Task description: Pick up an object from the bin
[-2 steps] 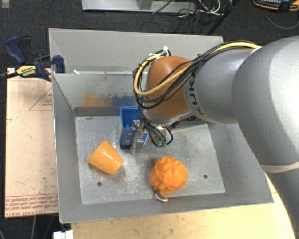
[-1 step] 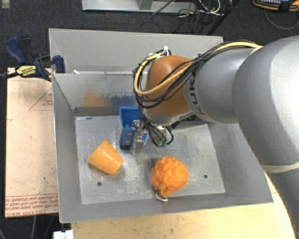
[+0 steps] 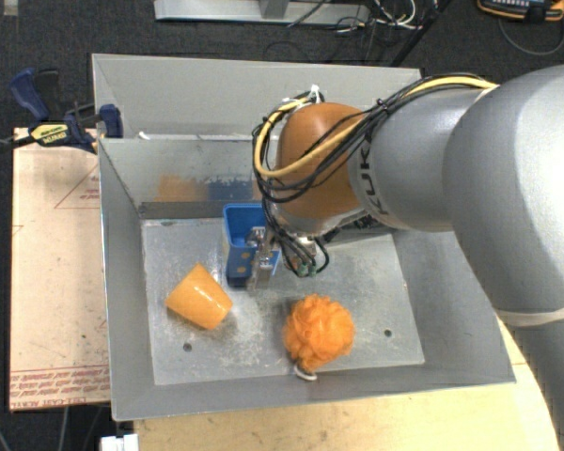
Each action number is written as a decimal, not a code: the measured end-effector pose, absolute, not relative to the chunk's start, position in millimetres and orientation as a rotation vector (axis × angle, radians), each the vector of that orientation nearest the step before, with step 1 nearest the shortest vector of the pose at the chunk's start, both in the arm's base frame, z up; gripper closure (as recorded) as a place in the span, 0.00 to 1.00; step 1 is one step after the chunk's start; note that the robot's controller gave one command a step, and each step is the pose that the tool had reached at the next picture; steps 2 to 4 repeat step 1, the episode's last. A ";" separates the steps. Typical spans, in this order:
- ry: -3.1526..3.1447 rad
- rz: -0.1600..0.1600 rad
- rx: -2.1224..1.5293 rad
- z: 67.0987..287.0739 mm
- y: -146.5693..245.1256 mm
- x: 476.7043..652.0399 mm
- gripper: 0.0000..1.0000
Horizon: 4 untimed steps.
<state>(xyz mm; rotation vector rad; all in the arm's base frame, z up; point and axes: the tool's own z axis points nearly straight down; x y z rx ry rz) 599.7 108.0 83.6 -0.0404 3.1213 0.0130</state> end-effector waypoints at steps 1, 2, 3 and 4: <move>3.124 0.013 -0.041 91.7 108.1 598.9 1.00; 3.124 0.013 -0.041 91.7 108.1 598.9 1.00; 3.124 0.013 -0.041 91.7 108.1 598.9 1.00; 3.124 0.013 -0.041 91.7 108.1 598.9 1.00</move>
Offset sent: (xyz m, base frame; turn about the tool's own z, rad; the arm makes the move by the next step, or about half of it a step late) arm 0.0000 0.0000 0.0573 0.0000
